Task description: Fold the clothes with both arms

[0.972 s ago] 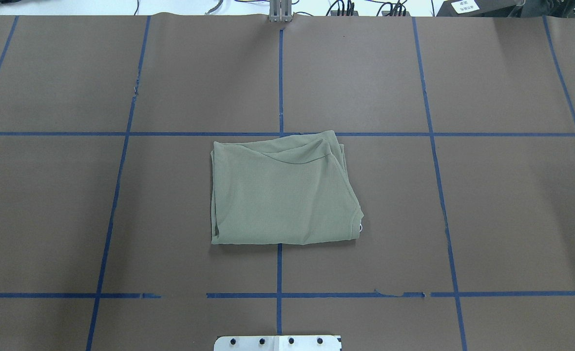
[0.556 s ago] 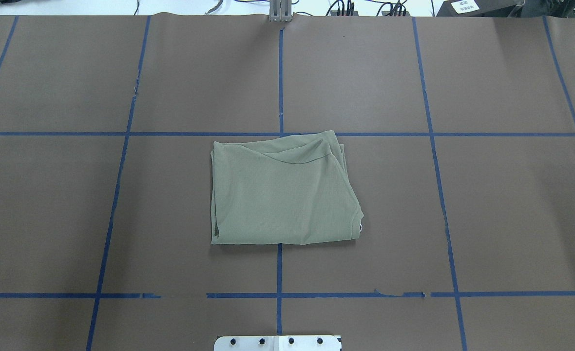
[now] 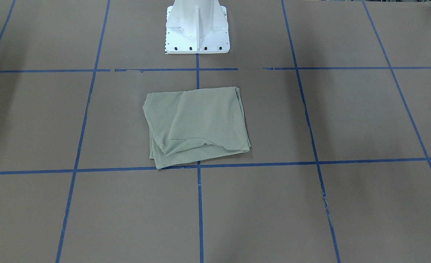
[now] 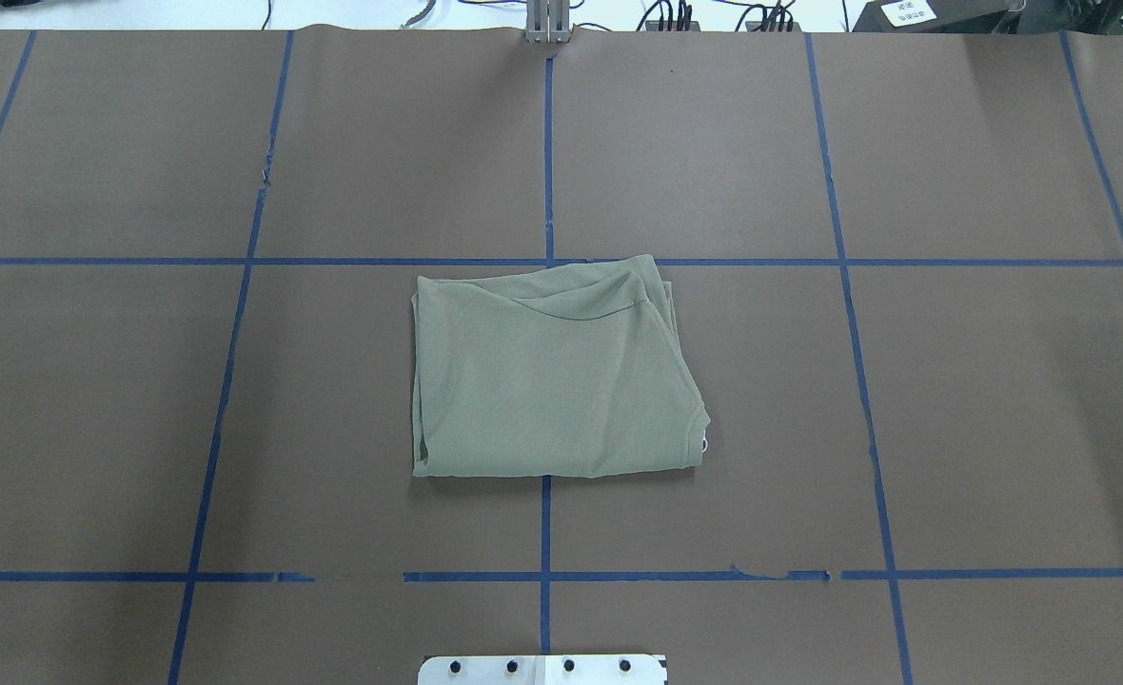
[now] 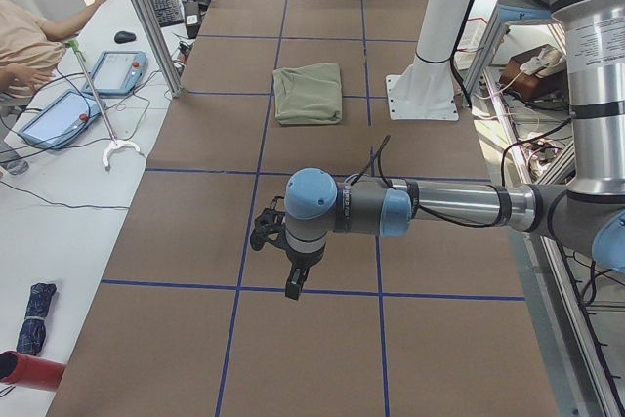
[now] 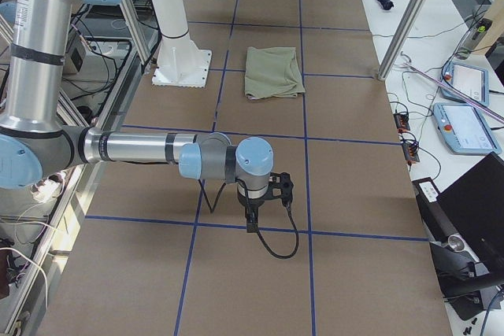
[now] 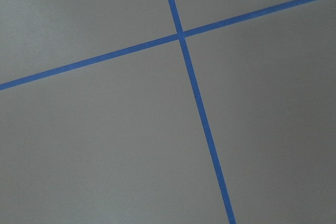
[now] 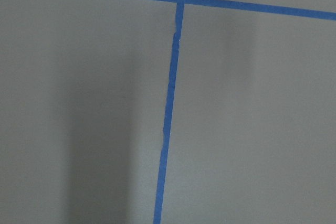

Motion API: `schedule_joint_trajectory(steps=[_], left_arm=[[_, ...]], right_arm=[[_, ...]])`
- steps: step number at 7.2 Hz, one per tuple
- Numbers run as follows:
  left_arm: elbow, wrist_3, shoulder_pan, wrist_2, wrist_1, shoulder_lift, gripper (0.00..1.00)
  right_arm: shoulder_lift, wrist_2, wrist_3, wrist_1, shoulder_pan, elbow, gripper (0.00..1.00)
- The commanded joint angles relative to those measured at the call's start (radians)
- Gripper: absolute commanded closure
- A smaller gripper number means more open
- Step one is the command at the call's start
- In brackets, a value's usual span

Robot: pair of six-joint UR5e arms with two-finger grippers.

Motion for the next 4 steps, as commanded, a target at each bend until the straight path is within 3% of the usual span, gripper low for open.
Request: schedule_joint_trajectory(steps=[1, 4], left_arm=[[0.0, 0.0, 0.0, -0.006, -0.001, 0.0, 0.0], [0.0, 0.0, 0.0, -0.006, -0.001, 0.0, 0.0]], right_arm=[[0.001, 0.039, 0.002, 0.001, 0.003, -0.003, 0.0], [-0.003, 0.041, 0.004, 0.001, 0.005, -0.003, 0.0]])
